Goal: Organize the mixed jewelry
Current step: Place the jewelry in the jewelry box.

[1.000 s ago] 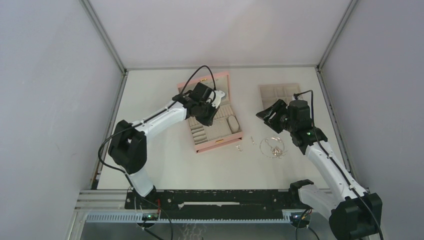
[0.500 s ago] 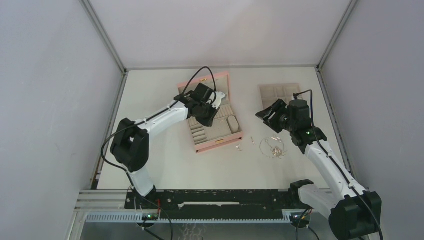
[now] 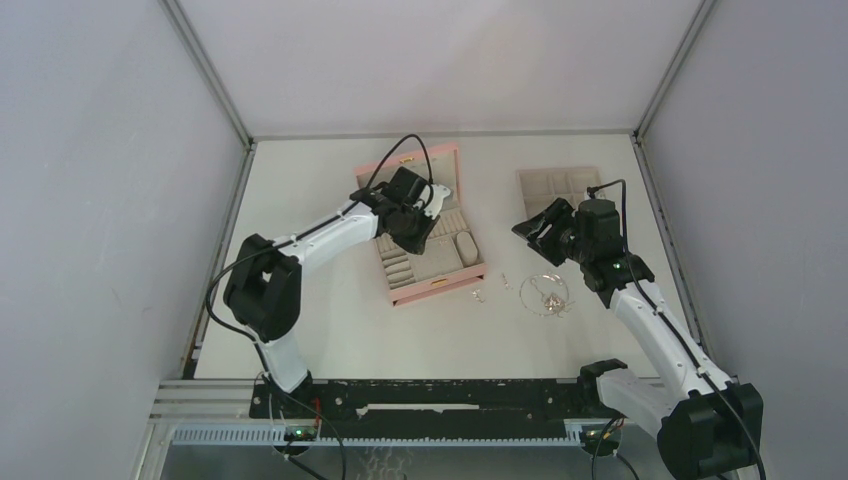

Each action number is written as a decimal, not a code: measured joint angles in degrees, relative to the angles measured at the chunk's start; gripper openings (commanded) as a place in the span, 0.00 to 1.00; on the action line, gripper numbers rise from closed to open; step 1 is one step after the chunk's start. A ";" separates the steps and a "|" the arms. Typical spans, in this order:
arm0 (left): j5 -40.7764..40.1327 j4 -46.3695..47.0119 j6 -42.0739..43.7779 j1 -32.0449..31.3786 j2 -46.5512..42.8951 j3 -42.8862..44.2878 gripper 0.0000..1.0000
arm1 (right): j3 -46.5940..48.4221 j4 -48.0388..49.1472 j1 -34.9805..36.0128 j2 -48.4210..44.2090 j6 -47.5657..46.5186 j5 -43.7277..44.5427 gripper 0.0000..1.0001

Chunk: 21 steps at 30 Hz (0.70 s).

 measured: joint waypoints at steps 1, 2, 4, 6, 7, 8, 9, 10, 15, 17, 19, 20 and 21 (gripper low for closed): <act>0.00 0.00 -0.02 0.02 0.00 0.00 0.00 | 0.00 0.00 0.00 0.00 0.00 -0.04 0.65; 0.02 0.00 -0.02 0.04 0.00 0.00 0.00 | 0.00 0.00 0.00 0.00 0.00 -0.11 0.65; 0.09 -0.02 -0.02 0.09 0.00 0.02 0.00 | 0.00 0.00 0.00 0.00 0.00 -0.15 0.66; 0.37 -0.02 0.00 0.13 0.00 0.02 0.00 | 0.00 0.00 0.00 0.00 0.00 -0.17 0.65; 0.55 -0.04 0.00 0.13 -0.02 0.02 0.00 | 0.00 0.00 0.00 0.00 0.00 -0.20 0.65; 0.74 -0.04 0.00 0.13 0.00 0.02 0.00 | 0.00 0.00 0.00 0.00 0.00 -0.22 0.65; 0.96 -0.09 0.02 0.13 -0.02 0.07 0.00 | 0.00 0.00 0.00 0.00 0.00 -0.26 0.65; 1.09 -0.33 0.04 0.22 -0.02 0.20 0.00 | 0.00 0.00 0.00 0.00 0.00 -0.28 0.65; 2.23 -1.22 0.46 0.52 -0.02 0.90 0.00 | 0.00 0.00 -0.02 0.00 0.00 -0.33 0.65; 2.69 -1.33 0.46 0.70 -0.09 0.96 0.00 | 0.00 0.00 -0.02 0.00 0.00 -0.33 0.65; 3.17 -1.36 0.46 0.87 -0.09 0.96 0.00 | 0.00 -0.02 0.00 0.00 0.00 -0.33 0.65; 3.37 -1.36 0.46 0.98 -0.09 0.98 0.00 | 0.00 -0.02 -0.02 0.00 0.00 -0.33 0.65; 3.52 -1.33 0.44 1.14 -0.09 0.98 0.00 | 0.00 -0.02 -0.02 0.00 0.00 -0.33 0.65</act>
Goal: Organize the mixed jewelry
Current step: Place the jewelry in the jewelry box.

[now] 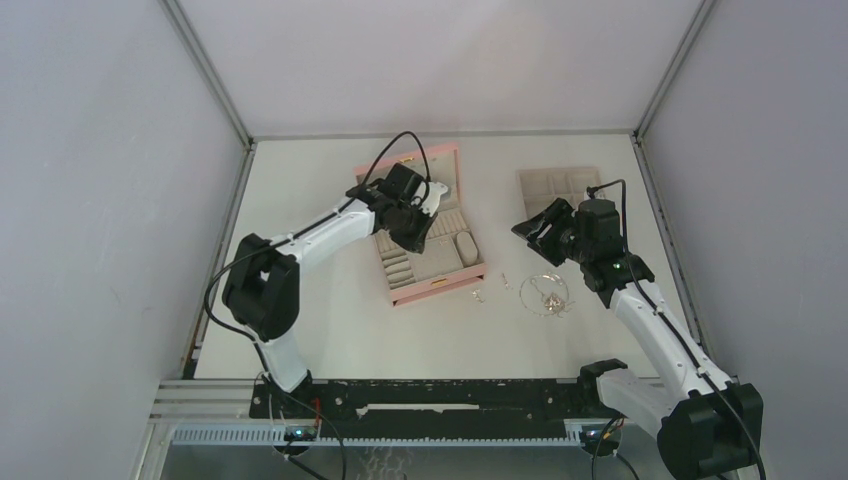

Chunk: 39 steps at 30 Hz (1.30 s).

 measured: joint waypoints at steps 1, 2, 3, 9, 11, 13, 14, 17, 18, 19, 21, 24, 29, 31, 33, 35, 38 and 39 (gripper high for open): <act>0.02 0.00 0.00 0.15 0.00 0.00 0.00 | 0.00 -0.02 0.00 0.00 0.00 0.00 0.65; 0.00 0.00 -0.02 0.28 0.00 0.00 0.00 | 0.00 -0.02 0.00 -0.02 0.00 0.00 0.65; -0.02 0.02 -0.04 0.42 0.00 0.00 0.00 | 0.00 -0.02 0.00 -0.02 0.00 0.00 0.65; -0.04 0.37 -0.22 0.83 0.00 0.00 0.00 | 0.00 -0.04 0.00 -0.02 0.02 0.00 0.65; -0.02 0.68 -0.52 0.83 -0.04 0.00 0.00 | 0.00 -0.04 0.00 -0.02 0.02 0.02 0.65; -0.02 1.05 -0.76 0.83 -0.11 0.00 0.00 | 0.00 -0.04 0.00 -0.02 0.02 0.00 0.65; -0.02 1.31 -0.98 0.83 -0.20 -0.02 0.00 | 0.00 -0.04 0.00 -0.02 0.02 0.00 0.65; -0.04 2.08 -1.16 0.87 -0.46 0.00 0.00 | 0.00 -0.04 0.00 -0.02 0.02 0.00 0.65; -0.04 2.32 -1.16 0.87 -0.61 -0.02 0.00 | 0.00 -0.04 0.00 -0.02 0.02 0.00 0.65; -0.04 2.69 -1.18 0.87 -0.76 0.00 0.00 | 0.00 -0.04 0.00 -0.02 0.02 0.00 0.65; -0.02 3.06 -1.20 0.87 -0.96 -0.02 0.00 | 0.00 -0.04 0.00 -0.02 0.02 0.00 0.65; 0.00 3.04 -1.25 0.98 -1.01 -0.02 0.00 | 0.00 -0.04 0.00 -0.02 0.02 0.00 0.65; 0.28 2.93 -1.27 0.98 -1.01 -0.02 0.00 | 0.00 -0.04 0.00 -0.02 0.04 0.00 0.65; 0.44 2.89 -1.27 0.98 -1.01 -0.02 0.00 | 0.00 -0.02 0.00 -0.02 0.11 0.00 0.65; 0.44 2.71 -1.27 0.98 -1.01 -0.02 0.00 | 0.00 -0.02 0.00 -0.02 0.20 -0.02 0.65; 0.39 2.54 -1.25 0.98 -1.01 -0.02 0.00 | 0.00 0.02 0.00 0.00 0.22 -0.02 0.65; 0.07 2.25 -1.22 0.98 -1.01 -0.02 0.00 | 0.00 0.20 -0.02 0.00 0.37 -0.04 0.65; -0.07 2.12 -1.18 0.98 -1.01 -0.02 0.00 | 0.00 0.28 -0.02 0.00 0.39 -0.02 0.65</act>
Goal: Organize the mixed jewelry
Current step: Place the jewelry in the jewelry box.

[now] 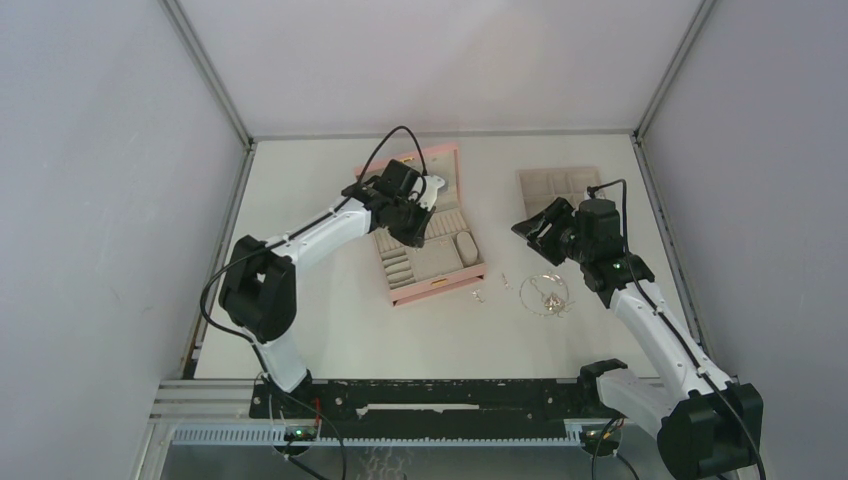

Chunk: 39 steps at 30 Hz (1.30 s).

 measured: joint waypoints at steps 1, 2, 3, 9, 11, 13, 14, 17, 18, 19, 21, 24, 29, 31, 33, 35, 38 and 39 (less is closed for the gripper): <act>-0.04 -0.15 0.02 0.00 0.00 0.00 0.00 | 0.00 0.11 0.00 0.00 0.00 -0.02 0.65; -0.17 -0.33 0.04 0.00 0.00 0.00 0.00 | 0.00 0.13 -0.02 0.00 0.02 -0.02 0.65; -0.24 -0.42 0.04 0.00 0.00 0.00 0.00 | 0.00 0.13 0.00 0.00 0.02 -0.02 0.65; -0.44 -0.81 0.04 0.04 0.07 0.00 0.00 | 0.00 0.13 -0.02 0.09 0.04 -0.02 0.65; -0.42 -0.83 0.04 0.07 0.07 0.00 0.00 | 0.00 0.13 -0.02 0.22 0.09 -0.02 0.65; -0.44 -0.83 0.04 0.07 0.11 0.00 0.00 | 0.00 0.13 -0.02 0.33 0.20 -0.02 0.66; -0.44 -0.79 0.04 0.07 0.20 0.00 0.00 | 0.00 0.13 -0.02 0.33 0.20 -0.02 0.65; -0.44 -0.81 0.02 0.09 0.81 0.00 0.00 | 0.00 0.15 -0.02 0.35 0.22 -0.02 0.65; -0.44 -0.83 0.02 0.09 1.09 0.00 0.00 | 0.00 0.17 -0.02 0.35 0.22 -0.02 0.65; -0.44 -0.81 0.02 0.11 1.31 0.00 0.00 | 0.00 0.17 -0.02 0.35 0.22 -0.02 0.65; -0.44 -0.83 0.02 0.11 1.60 0.00 0.00 | 0.00 0.17 -0.02 0.35 0.22 -0.02 0.65; -0.50 -0.81 0.00 0.11 1.66 0.00 0.00 | 0.00 0.17 -0.04 0.35 0.22 -0.02 0.65; -1.05 -0.81 -0.04 0.11 1.68 0.00 0.00 | 0.00 0.17 -0.13 0.35 0.22 -0.02 0.65; -1.27 -0.79 -0.04 0.11 1.68 0.00 0.00 | 0.00 0.15 -0.24 0.35 0.24 -0.04 0.65; -1.42 -0.81 -0.04 0.11 1.68 0.00 0.00 | 0.00 0.17 -0.28 0.35 0.24 -0.02 0.65; -1.49 -0.81 -0.04 0.11 1.70 0.00 0.00 | 0.00 0.17 -0.28 0.35 0.24 -0.02 0.65; -1.49 -0.81 -0.02 0.11 1.70 0.00 0.00 | 0.00 0.17 -0.28 0.35 0.24 -0.04 0.66; -1.49 -0.81 -0.02 0.11 1.70 0.00 0.00 | 0.00 0.17 -0.28 0.35 0.24 -0.04 0.65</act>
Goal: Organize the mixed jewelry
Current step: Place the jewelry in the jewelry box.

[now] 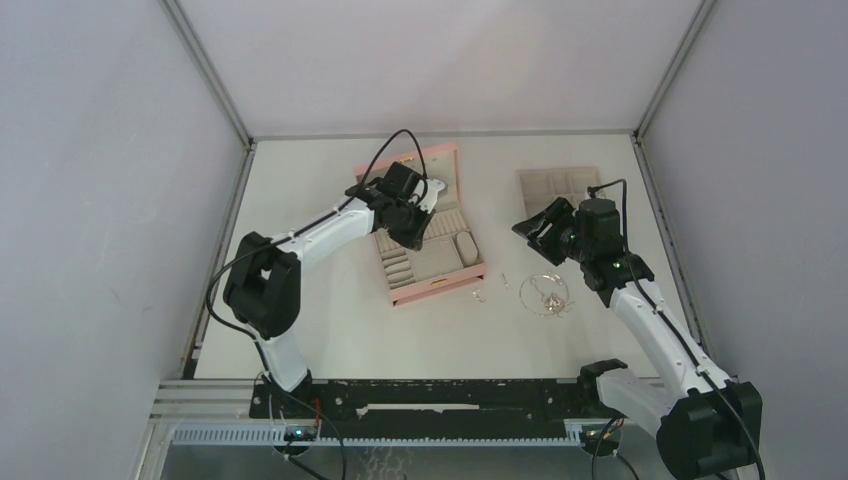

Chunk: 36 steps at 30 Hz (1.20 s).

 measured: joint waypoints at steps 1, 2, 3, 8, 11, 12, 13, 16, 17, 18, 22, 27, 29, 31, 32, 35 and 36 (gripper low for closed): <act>0.00 0.00 0.00 0.00 0.00 0.00 0.00 | 0.00 0.00 0.00 0.00 0.00 0.00 0.65; 0.00 0.00 0.00 0.00 0.00 0.00 0.00 | 0.00 0.00 0.00 0.00 0.02 0.00 0.65; 0.00 -0.02 0.00 0.00 0.00 0.00 0.00 | 0.00 0.00 0.00 0.00 0.02 0.00 0.65; 0.00 -0.04 0.00 0.00 -0.02 0.02 0.08 | 0.00 0.00 0.00 0.00 0.17 0.00 0.66; -0.37 -0.57 0.02 0.00 -0.02 0.52 0.09 | 0.00 0.00 -0.02 0.00 0.17 0.02 0.65; -0.52 -0.90 0.02 0.00 -0.04 0.96 0.09 | 0.00 0.00 -0.04 0.00 0.17 0.02 0.65; -0.63 -1.22 0.04 0.00 -0.07 1.57 0.10 | 0.00 0.00 -0.07 0.00 0.20 0.02 0.65; -1.07 -1.53 0.04 0.00 -0.70 3.52 0.10 | 0.00 -0.02 -0.07 0.00 0.20 0.02 0.65; -1.11 -1.55 0.02 0.00 -1.14 4.04 0.10 | 0.00 -0.02 -0.07 0.00 0.20 0.02 0.65; -1.18 -1.53 0.02 0.00 -1.64 4.44 0.11 | 0.00 -0.04 -0.07 0.00 0.20 0.04 0.65; -1.55 -1.66 -0.04 0.00 -3.82 5.44 0.13 | 0.00 -0.07 -0.07 -0.02 0.22 0.02 0.65; -2.38 -2.01 -0.50 0.00 -5.01 4.72 0.18 | 0.00 -0.07 -0.07 -0.07 0.26 0.02 0.65; -2.75 -2.23 -1.16 -0.02 -5.25 3.50 0.19 | 0.00 -0.07 -0.07 -0.07 0.28 0.02 0.65; -3.17 -2.54 -1.40 -0.31 -5.27 2.67 0.21 | 0.00 -0.07 -0.07 -0.07 0.33 0.02 0.65; -3.61 -2.91 -1.40 -0.48 -5.27 2.38 0.21 | 0.00 -0.07 -0.07 -0.07 0.35 0.00 0.65; -4.83 -3.45 -1.42 -1.33 -5.27 2.27 0.22 | 0.00 -0.07 -0.07 -0.07 0.37 0.00 0.65; -5.38 -3.45 -1.42 -1.73 -5.22 2.27 0.23 | 0.00 -0.07 -0.07 -0.07 0.37 0.00 0.65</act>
